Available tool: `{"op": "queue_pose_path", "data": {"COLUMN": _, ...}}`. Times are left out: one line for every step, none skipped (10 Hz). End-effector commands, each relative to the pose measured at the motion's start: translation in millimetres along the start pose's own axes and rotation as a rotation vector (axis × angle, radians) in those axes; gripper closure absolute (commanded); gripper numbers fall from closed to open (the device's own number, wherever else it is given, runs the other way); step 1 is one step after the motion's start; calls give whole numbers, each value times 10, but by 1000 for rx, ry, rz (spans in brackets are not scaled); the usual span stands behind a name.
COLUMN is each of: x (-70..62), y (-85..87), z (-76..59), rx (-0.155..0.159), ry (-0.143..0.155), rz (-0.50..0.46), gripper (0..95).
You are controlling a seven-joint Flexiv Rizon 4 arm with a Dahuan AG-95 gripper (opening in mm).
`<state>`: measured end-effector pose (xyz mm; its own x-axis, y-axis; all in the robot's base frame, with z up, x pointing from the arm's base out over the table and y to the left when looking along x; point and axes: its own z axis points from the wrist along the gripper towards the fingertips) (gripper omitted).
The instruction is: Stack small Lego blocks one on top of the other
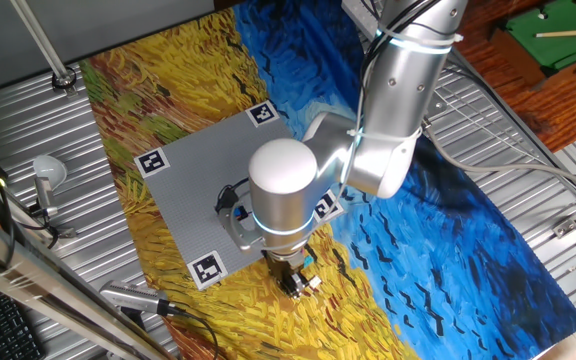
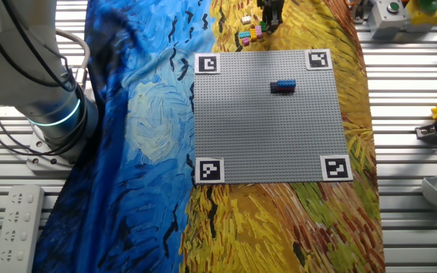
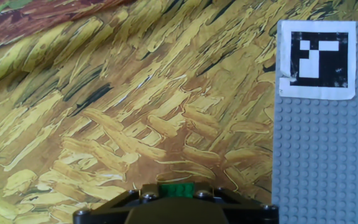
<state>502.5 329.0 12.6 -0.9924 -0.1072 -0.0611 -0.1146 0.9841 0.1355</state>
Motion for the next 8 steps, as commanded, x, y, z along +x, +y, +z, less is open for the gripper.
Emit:
{"op": "queue_pose_path", "data": {"x": -12, "y": -4, "z": -18, "rx": 0, "ry": -1, "rz": -6, "gripper": 760}}
{"op": "queue_pose_path", "data": {"x": -31, "y": -5, "z": -26, "rx": 2, "ry": 1, "rz": -10, "gripper": 760}}
{"op": "queue_pose_path", "data": {"x": -52, "y": -9, "z": -39, "rx": 3, "ry": 4, "rz": -13, "gripper": 950}}
{"op": "queue_pose_path", "data": {"x": -68, "y": -16, "z": -59, "rx": 6, "ry": 8, "rz": -17, "gripper": 950}}
{"op": "queue_pose_path", "data": {"x": -83, "y": -29, "z": -80, "rx": 10, "ry": 13, "rz": -20, "gripper": 950}}
{"op": "queue_pose_path", "data": {"x": -105, "y": -59, "z": -118, "rx": 21, "ry": 22, "rz": -31, "gripper": 950}}
{"op": "queue_pose_path", "data": {"x": -125, "y": -105, "z": -158, "rx": 46, "ry": 30, "rz": -60, "gripper": 950}}
{"op": "queue_pose_path", "data": {"x": -144, "y": -178, "z": -201, "rx": 74, "ry": 37, "rz": -98, "gripper": 950}}
